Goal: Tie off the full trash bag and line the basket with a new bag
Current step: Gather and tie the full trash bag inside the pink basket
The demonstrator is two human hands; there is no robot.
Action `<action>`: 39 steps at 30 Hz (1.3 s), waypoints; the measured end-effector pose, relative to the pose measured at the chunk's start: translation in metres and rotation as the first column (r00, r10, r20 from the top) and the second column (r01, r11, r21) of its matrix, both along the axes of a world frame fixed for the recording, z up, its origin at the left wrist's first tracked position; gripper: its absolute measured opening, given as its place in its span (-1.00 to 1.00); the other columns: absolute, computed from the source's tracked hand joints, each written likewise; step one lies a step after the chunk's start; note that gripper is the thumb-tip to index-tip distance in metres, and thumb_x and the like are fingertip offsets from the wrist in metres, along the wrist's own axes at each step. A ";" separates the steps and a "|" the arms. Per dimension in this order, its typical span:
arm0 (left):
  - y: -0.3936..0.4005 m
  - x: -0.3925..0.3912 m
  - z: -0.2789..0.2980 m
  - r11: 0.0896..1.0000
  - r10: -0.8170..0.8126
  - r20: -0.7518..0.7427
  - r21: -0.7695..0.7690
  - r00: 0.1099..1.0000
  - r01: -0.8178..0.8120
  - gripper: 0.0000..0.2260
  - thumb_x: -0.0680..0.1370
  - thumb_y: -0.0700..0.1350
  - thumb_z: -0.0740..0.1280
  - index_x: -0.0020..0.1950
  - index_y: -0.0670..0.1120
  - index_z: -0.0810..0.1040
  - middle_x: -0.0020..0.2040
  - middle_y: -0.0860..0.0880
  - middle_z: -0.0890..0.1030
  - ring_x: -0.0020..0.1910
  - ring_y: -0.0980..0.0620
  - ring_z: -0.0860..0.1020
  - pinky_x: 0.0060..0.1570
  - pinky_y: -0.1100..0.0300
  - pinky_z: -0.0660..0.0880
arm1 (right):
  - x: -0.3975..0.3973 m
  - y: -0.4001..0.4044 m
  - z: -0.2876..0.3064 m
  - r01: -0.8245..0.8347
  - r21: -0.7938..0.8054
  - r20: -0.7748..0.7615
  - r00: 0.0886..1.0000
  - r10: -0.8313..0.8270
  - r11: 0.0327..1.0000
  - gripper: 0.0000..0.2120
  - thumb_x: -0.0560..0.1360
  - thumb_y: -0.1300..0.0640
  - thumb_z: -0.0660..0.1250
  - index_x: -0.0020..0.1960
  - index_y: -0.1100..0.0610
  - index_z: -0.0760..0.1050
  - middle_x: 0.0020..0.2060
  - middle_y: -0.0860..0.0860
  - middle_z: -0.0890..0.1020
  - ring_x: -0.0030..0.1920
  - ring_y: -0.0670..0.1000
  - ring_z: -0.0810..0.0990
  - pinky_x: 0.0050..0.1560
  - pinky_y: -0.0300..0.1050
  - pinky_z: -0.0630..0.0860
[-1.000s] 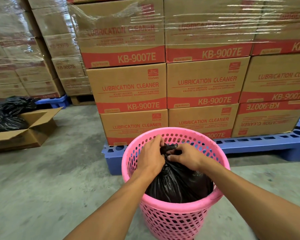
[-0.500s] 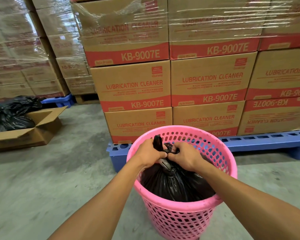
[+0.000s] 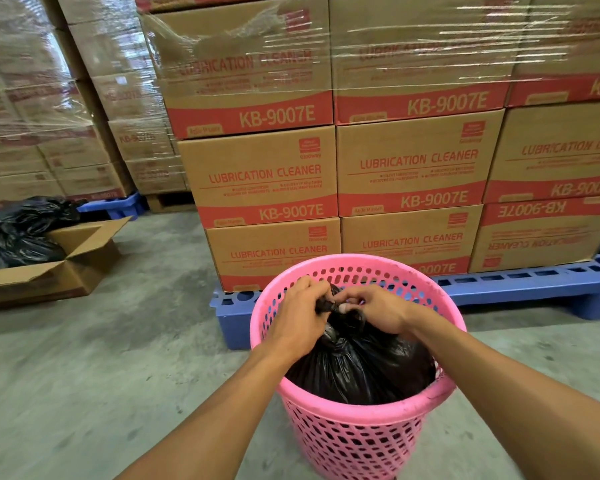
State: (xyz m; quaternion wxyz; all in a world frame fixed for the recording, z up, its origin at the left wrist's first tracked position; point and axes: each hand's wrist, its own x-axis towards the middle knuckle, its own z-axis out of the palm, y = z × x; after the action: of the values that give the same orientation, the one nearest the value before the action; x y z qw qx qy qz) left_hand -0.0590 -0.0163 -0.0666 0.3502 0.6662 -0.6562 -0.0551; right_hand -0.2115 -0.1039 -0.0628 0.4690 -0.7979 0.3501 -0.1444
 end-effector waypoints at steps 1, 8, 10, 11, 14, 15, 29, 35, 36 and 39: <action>0.001 0.001 0.000 1.000 -0.007 0.002 0.000 1.000 0.007 -0.84 0.45 -0.30 0.41 -0.12 -0.06 0.53 -0.07 0.00 0.50 -0.05 -0.01 0.46 -0.05 0.07 0.43 | -0.001 -0.001 0.000 0.010 0.001 0.026 1.000 -0.010 1.000 -0.85 0.55 0.22 0.32 0.03 0.04 0.63 -0.29 -0.12 0.56 -0.20 -0.13 0.50 -0.06 -0.26 0.42; 0.005 0.012 0.014 0.989 0.018 -0.070 0.146 0.997 -0.008 -0.82 0.45 -0.08 0.49 -0.16 -0.05 0.50 -0.21 0.00 0.61 -0.15 -0.05 0.56 -0.14 0.04 0.50 | 0.000 0.000 0.007 0.040 -0.253 0.053 0.998 -0.027 0.967 -0.90 0.55 0.08 0.32 -0.10 0.07 0.56 -0.22 -0.05 0.63 -0.19 -0.06 0.56 -0.09 -0.15 0.46; 0.006 0.014 0.020 0.981 0.001 -0.049 0.194 0.999 0.009 -0.79 0.44 -0.09 0.50 -0.26 0.02 0.47 -0.27 0.05 0.58 -0.18 -0.04 0.55 -0.19 0.08 0.48 | 0.004 0.001 0.011 0.001 -0.409 -0.049 0.999 -0.023 0.912 -0.88 0.56 0.06 0.25 -0.12 0.06 0.49 -0.24 -0.04 0.62 -0.20 0.01 0.58 -0.14 -0.04 0.49; 0.008 0.015 0.022 0.975 -0.009 -0.033 0.221 0.999 0.016 -0.74 0.44 -0.10 0.50 -0.31 0.06 0.44 -0.30 0.10 0.55 -0.19 -0.02 0.54 -0.22 0.12 0.44 | 0.005 0.002 0.011 -0.015 -0.462 -0.107 0.994 -0.039 0.887 -0.88 0.56 0.05 0.23 -0.12 0.04 0.46 -0.25 -0.03 0.62 -0.20 0.05 0.58 -0.15 0.01 0.49; 0.016 0.016 0.024 0.933 -0.051 -0.034 0.356 0.998 0.059 -0.67 0.40 -0.16 0.53 -0.37 0.11 0.42 -0.33 0.17 0.50 -0.21 0.02 0.50 -0.24 0.22 0.35 | 0.002 0.001 0.003 -0.044 -0.550 -0.291 0.946 -0.142 0.834 -0.90 0.57 0.05 0.17 -0.10 0.02 0.39 -0.20 -0.04 0.59 -0.15 0.09 0.54 -0.20 0.00 0.38; 0.018 0.016 0.024 0.910 -0.075 -0.029 0.407 0.997 0.080 -0.68 0.39 -0.15 0.54 -0.37 0.10 0.44 -0.33 0.15 0.52 -0.20 0.01 0.51 -0.20 0.19 0.37 | -0.001 0.000 0.000 -0.051 -0.568 -0.337 0.925 -0.176 0.822 -0.91 0.57 0.06 0.16 -0.10 0.01 0.37 -0.19 -0.06 0.58 -0.15 0.09 0.52 -0.18 -0.01 0.34; 0.038 0.072 0.015 0.879 0.106 0.075 0.459 0.992 -0.128 -0.53 0.43 -0.02 0.45 0.29 0.31 0.47 0.55 0.07 0.14 0.51 -0.07 0.03 0.39 -0.16 0.13 | -0.011 -0.002 -0.013 -0.016 -0.475 -0.324 0.933 -0.158 0.880 -0.83 0.59 -0.03 0.14 0.10 -0.03 0.44 0.03 -0.01 0.47 0.17 0.12 0.48 0.22 0.09 0.41; 0.028 0.073 -0.014 0.898 0.324 -0.634 0.439 0.702 -0.018 -0.37 0.63 -0.10 0.20 0.59 0.20 -0.04 0.51 -0.05 0.33 0.22 -0.18 0.56 -0.16 0.00 0.60 | 0.010 0.032 -0.010 -0.319 -0.308 -0.571 0.815 0.094 0.896 -0.15 0.27 -0.52 0.25 0.45 -0.45 -0.06 0.58 -0.13 -0.15 0.57 0.11 -0.15 0.40 0.52 -0.02; 0.025 0.070 -0.018 0.904 0.339 -0.656 0.426 0.674 -0.040 -0.42 0.65 -0.08 0.16 0.60 0.16 -0.03 0.48 -0.06 0.38 0.19 -0.18 0.57 -0.04 -0.05 0.60 | 0.012 0.033 -0.012 -0.363 -0.305 -0.630 0.770 0.100 0.880 -0.10 0.24 -0.50 0.32 0.45 -0.46 -0.08 0.58 -0.13 -0.17 0.57 0.13 -0.15 0.38 0.53 0.01; 0.019 0.070 -0.027 0.909 0.355 -0.671 0.409 0.651 -0.075 -0.56 0.66 -0.07 0.09 0.55 0.13 0.18 0.37 -0.10 0.51 0.20 -0.18 0.56 0.19 -0.22 0.53 | 0.016 0.033 -0.015 -0.426 -0.358 -0.701 0.710 0.062 0.831 -0.09 0.26 -0.35 0.44 0.45 -0.40 -0.01 0.53 -0.02 0.06 0.51 0.20 0.07 0.34 0.46 0.22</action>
State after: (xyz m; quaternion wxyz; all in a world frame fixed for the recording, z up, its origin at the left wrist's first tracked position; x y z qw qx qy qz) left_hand 0.0110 0.0027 -0.0931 0.4645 0.7123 -0.3547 -0.3885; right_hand -0.1957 -0.0707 -0.0781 0.1078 -0.9284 0.3312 0.1297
